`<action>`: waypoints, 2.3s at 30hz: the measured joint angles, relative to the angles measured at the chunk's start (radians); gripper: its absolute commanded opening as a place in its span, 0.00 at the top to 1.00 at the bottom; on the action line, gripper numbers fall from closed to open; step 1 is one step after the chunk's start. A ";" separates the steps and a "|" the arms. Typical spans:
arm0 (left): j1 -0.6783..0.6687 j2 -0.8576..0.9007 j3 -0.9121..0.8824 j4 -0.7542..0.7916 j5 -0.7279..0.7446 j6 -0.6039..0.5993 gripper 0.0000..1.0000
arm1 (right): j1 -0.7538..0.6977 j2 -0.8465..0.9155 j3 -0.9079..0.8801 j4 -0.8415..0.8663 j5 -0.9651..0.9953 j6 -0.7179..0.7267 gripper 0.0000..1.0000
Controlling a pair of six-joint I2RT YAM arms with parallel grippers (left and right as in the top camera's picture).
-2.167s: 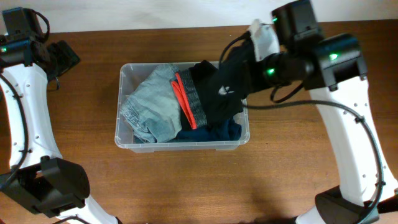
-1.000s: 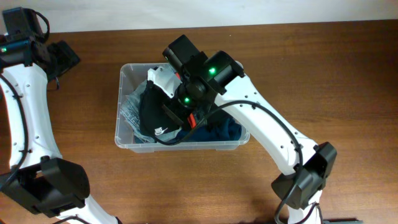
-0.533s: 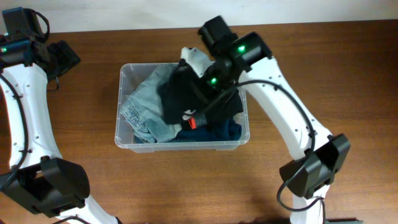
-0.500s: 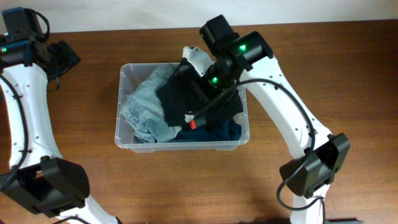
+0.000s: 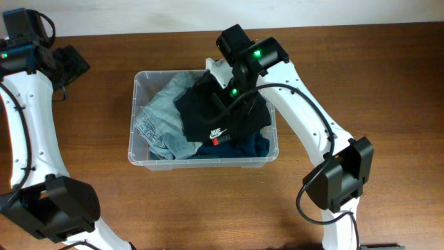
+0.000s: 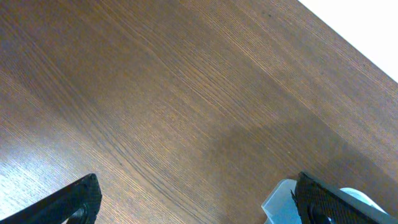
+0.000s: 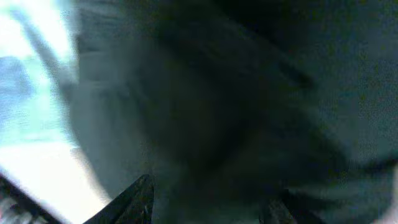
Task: Pack container
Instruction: 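Release the shirt and press it down into the box with right gripper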
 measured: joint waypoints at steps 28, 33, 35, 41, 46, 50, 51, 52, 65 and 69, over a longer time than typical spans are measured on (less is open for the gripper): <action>0.000 0.000 0.000 0.000 0.000 0.000 0.01 | 0.156 -0.066 0.031 0.071 0.276 0.209 0.96; 0.000 0.000 0.000 0.000 0.000 0.000 0.01 | 0.155 0.020 -0.044 0.119 0.277 0.221 0.96; 0.000 0.000 0.000 0.000 0.000 0.000 0.01 | 0.154 0.058 -0.077 0.149 0.277 0.226 0.96; 0.000 0.000 0.000 0.000 0.000 0.000 0.01 | 0.145 0.082 -0.108 0.201 0.264 0.243 0.96; 0.000 0.000 0.000 0.000 0.000 0.000 0.01 | 0.143 0.092 -0.107 0.208 0.246 0.244 0.96; 0.000 0.000 0.000 0.000 0.000 0.000 0.01 | 0.143 0.091 -0.090 0.189 0.238 0.245 0.96; 0.000 0.000 0.000 0.000 0.000 0.000 0.00 | 0.143 0.091 -0.082 0.179 0.236 0.245 0.96; 0.000 0.000 0.000 0.000 0.000 0.000 0.01 | 0.142 0.091 -0.074 0.169 0.234 0.246 0.96; 0.000 0.000 0.000 0.000 0.000 0.000 0.01 | 0.142 0.055 0.030 -0.137 0.169 0.295 0.96; 0.000 0.000 0.000 0.000 0.000 0.000 0.01 | 0.144 0.047 -0.001 -0.069 0.151 0.299 0.95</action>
